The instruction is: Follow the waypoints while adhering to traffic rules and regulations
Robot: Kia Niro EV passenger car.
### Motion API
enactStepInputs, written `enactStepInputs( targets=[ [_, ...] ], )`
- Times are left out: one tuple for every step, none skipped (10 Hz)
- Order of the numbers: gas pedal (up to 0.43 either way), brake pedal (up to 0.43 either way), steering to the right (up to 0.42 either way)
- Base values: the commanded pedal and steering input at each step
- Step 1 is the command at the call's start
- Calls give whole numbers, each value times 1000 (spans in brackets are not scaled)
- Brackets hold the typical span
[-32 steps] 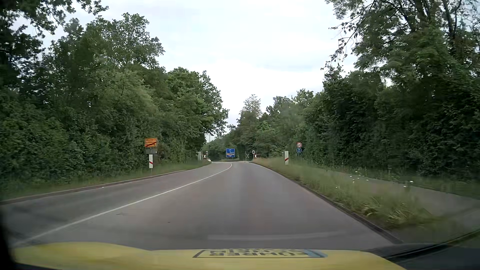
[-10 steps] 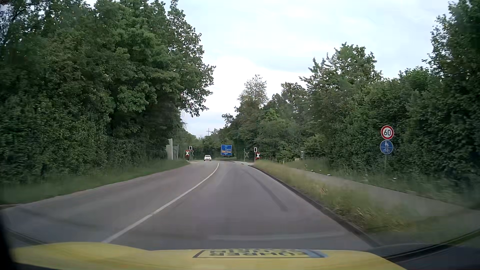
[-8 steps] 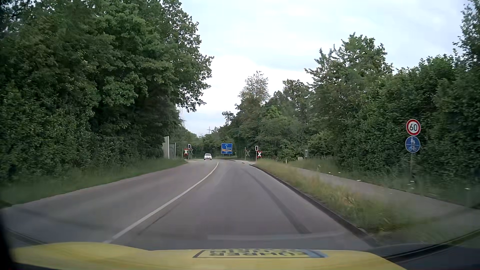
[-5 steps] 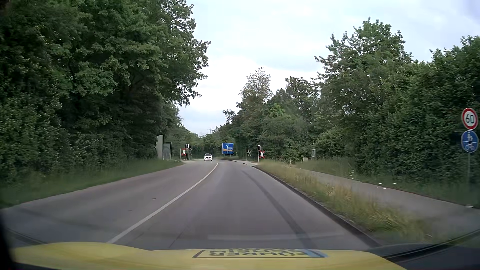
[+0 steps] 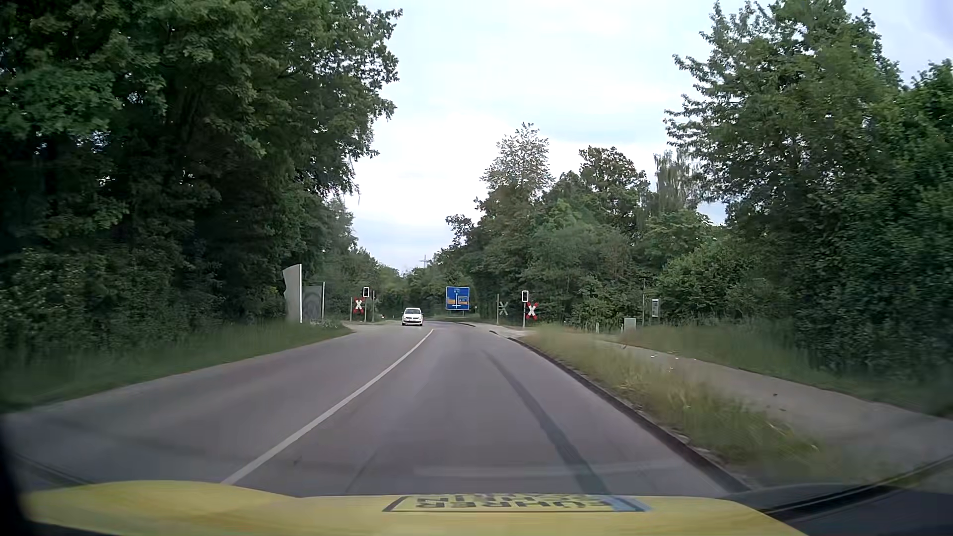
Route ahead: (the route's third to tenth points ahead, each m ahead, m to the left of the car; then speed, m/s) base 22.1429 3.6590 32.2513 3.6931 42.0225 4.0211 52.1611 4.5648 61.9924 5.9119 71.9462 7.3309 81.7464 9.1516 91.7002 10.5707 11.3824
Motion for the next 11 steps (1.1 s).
enactStepInputs(
  targets=[
    [39, 0, -7],
    [47, 0, -7],
    [59, 0, -7],
    [67, 0, -7],
    [67, 0, -7],
    [67, 0, -7],
    [67, 0, -7],
    [67, 0, -7],
    [67, 0, -7],
    [67, 0, -7],
    [67, 0, -7]
  ],
)
